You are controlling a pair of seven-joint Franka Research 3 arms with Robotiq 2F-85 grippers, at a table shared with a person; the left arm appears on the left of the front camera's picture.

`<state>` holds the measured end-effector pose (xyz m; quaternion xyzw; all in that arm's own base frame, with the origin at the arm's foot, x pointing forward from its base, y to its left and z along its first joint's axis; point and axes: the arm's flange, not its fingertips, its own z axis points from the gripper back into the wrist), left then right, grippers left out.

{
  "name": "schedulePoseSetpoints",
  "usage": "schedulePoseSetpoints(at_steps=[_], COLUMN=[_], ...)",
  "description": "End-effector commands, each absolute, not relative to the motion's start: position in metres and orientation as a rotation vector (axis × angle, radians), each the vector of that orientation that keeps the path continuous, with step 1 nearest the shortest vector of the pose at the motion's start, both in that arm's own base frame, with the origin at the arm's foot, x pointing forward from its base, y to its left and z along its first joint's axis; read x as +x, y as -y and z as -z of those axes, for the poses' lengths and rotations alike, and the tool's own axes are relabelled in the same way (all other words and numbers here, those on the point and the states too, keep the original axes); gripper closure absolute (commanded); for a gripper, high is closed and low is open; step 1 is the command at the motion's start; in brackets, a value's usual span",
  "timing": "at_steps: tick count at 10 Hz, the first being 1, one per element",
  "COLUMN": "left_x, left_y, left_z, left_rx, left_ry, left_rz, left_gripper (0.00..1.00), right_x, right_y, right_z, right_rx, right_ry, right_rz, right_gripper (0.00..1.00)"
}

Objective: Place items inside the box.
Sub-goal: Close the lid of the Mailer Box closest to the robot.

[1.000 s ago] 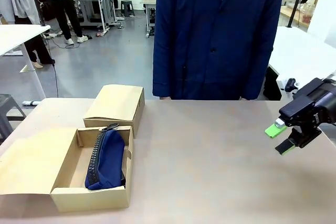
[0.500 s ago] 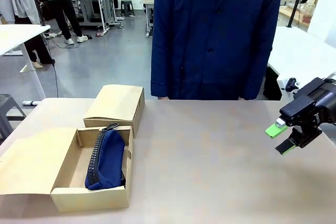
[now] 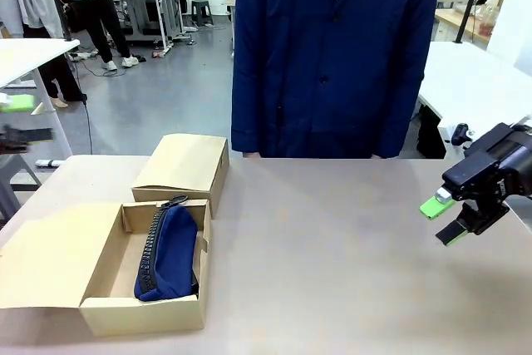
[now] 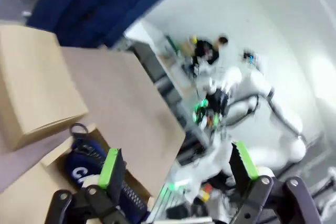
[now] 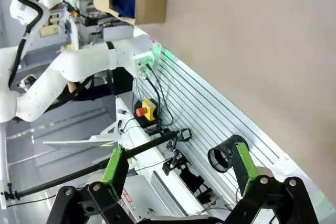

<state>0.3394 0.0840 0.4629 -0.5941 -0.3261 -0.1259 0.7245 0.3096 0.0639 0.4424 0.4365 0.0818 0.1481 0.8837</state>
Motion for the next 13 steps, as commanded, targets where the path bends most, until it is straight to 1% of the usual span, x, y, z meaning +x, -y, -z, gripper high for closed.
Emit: schedulePoseSetpoints(at_steps=[1, 2, 4, 5, 6, 7, 8, 9, 12, 13], left_x=[0.328, 0.327, 0.320, 0.314, 0.307, 0.304, 0.311, 0.305, 0.305, 0.306], left_y=[-0.061, -0.063, -0.084, -0.100, -0.119, -0.139, -0.160, -0.122, -0.122, -0.130], left_z=[-0.436, -0.427, -0.428, -0.433, -0.444, -0.456, -0.461, -0.451, -0.451, -0.451], left_rx=[-1.032, -0.775, -0.591, -0.474, -0.401, -0.309, -0.191, -0.739, -0.739, -0.700], left_ry=[1.143, 1.363, 1.516, 1.543, 1.559, 1.610, 1.647, 1.031, 1.031, 1.087], left_rz=[1.120, 1.380, 1.584, 1.652, 1.664, 1.646, 1.574, 1.347, 1.347, 1.371], left_gripper=[0.00, 0.00, 0.00, 0.00, 0.00, 0.00, 0.00, 0.00, 0.00, 0.00], right_x=[0.308, 0.308, 0.308, 0.308, 0.308, 0.308, 0.308, 0.308, 0.308, 0.308], right_y=[-0.064, -0.064, -0.064, -0.064, -0.064, -0.064, -0.064, -0.064, -0.064, -0.064], right_z=[-0.444, -0.444, -0.444, -0.444, -0.444, -0.444, -0.444, -0.444, -0.444, -0.444], right_rx=[0.920, 0.920, 0.920, 0.920, 0.920, 0.920, 0.920, 0.920, 0.920, 0.920], right_ry=[-0.173, -0.173, -0.173, -0.173, -0.173, -0.173, -0.173, -0.173, -0.173, -0.173], right_rz=[-0.305, -0.305, -0.305, -0.305, -0.305, -0.305, -0.305, -0.305, -0.305, -0.305], right_gripper=[0.00, 0.00, 0.00, 0.00, 0.00, 0.00, 0.00, 0.00, 0.00, 0.00])
